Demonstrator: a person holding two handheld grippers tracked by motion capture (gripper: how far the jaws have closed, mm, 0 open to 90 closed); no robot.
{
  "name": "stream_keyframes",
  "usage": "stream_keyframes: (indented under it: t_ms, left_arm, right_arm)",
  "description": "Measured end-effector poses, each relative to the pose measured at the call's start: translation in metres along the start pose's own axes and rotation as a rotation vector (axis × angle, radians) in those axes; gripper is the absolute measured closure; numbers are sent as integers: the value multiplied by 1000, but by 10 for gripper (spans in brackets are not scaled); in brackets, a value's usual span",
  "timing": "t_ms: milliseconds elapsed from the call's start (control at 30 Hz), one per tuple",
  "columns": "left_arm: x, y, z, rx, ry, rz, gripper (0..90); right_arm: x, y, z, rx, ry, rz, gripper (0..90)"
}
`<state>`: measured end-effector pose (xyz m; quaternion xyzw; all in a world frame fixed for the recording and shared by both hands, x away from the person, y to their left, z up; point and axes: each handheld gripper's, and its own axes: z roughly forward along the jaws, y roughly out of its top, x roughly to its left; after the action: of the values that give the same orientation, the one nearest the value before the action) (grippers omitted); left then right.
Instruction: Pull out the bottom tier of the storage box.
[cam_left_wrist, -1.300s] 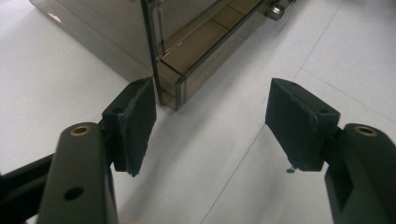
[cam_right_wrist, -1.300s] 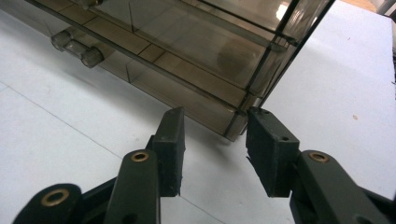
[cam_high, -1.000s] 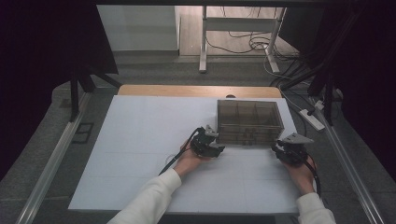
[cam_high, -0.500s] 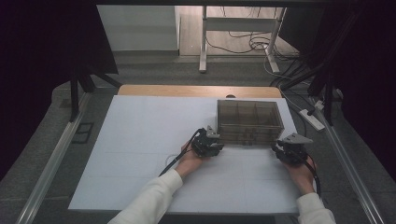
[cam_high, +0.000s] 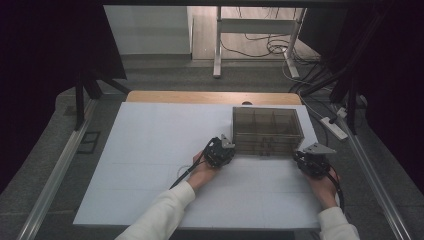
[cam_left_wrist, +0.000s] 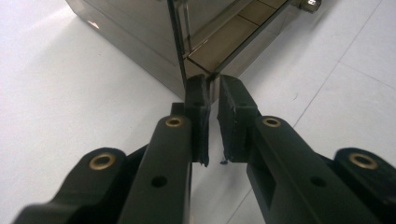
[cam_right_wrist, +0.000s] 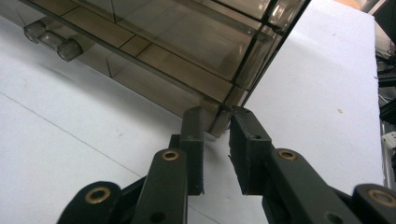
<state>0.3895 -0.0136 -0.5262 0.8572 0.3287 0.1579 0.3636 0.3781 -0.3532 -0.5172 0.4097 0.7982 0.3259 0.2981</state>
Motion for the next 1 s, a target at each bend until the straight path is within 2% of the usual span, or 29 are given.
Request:
stream_keyframes:
  t_ms: [500, 1000]
  left_arm:
    - [-2, -3, -4, 0, -17, 9, 820]
    - [-4, -4, -5, -1, -16, 12, 821]
  right_arm:
    - [3, -3, -6, -4, -1, -11, 767]
    - [4, -5, -10, -4, -4, -24, 788]
